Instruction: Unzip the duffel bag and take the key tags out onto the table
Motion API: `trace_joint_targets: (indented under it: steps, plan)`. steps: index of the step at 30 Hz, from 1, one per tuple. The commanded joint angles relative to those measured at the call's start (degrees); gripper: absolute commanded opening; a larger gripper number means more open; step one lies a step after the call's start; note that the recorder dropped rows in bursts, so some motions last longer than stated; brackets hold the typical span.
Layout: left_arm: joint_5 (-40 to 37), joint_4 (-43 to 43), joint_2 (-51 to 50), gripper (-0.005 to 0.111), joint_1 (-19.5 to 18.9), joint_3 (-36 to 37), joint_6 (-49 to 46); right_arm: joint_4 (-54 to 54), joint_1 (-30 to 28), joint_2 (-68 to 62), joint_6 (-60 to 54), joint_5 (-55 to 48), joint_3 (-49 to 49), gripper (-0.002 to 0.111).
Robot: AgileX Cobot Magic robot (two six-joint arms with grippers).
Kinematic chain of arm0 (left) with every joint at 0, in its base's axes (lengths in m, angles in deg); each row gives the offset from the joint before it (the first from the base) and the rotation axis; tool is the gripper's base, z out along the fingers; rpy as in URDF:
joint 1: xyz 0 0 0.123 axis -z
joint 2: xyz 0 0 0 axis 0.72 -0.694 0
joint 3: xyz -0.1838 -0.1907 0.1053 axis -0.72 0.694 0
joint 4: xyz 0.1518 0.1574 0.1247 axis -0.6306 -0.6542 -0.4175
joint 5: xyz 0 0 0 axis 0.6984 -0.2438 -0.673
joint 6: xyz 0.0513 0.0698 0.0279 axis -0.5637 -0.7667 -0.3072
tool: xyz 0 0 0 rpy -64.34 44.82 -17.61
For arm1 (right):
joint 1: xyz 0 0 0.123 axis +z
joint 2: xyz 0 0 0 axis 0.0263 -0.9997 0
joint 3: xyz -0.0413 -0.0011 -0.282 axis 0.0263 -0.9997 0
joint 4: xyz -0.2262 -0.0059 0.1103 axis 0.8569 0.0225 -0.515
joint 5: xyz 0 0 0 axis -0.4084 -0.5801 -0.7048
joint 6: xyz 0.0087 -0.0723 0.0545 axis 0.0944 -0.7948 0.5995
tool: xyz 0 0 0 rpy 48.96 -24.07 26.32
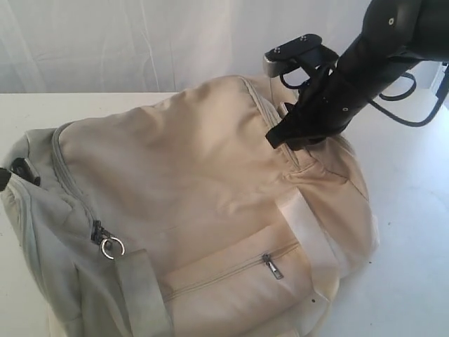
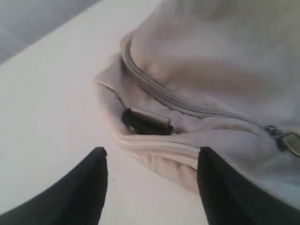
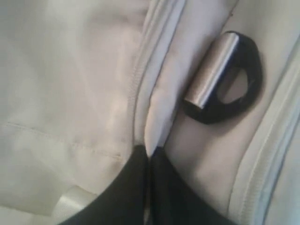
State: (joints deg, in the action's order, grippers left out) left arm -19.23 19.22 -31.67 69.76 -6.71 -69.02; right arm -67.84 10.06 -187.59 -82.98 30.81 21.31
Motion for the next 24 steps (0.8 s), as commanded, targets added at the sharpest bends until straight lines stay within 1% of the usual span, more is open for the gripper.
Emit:
trace_joint_targets:
  steps: [1,3,4,7,13,18,24]
  plan:
    - [-12.47,10.01,-0.51,0.056,-0.12,-1.56,-0.44,1.17,0.04,3.84,1.84,-5.87,1.63,0.000]
    - [-16.03,10.78,-1.48,0.056,-0.12,-0.84,-0.44,2.55,-0.20,6.32,2.87,-7.25,1.67,0.000]
    - [-16.17,11.57,-1.90,0.056,-0.12,-0.14,-0.32,3.59,-0.20,7.59,3.91,-7.65,1.78,0.000]
    - [-13.72,15.31,-3.22,0.056,-0.12,1.94,-0.32,7.43,-0.20,10.66,7.83,-9.49,1.77,0.000]
    - [-7.35,24.56,-5.87,0.057,-0.12,3.66,-3.70,7.63,-0.20,12.45,8.09,-12.42,1.65,0.000]
    - [-5.25,25.04,-9.20,0.066,-0.12,3.66,-4.33,7.06,-0.20,12.45,8.09,-12.07,1.32,0.000]
    - [-5.11,27.74,-13.14,0.070,-0.12,3.49,-1.85,7.06,-0.20,12.45,8.09,-12.07,1.32,0.000]
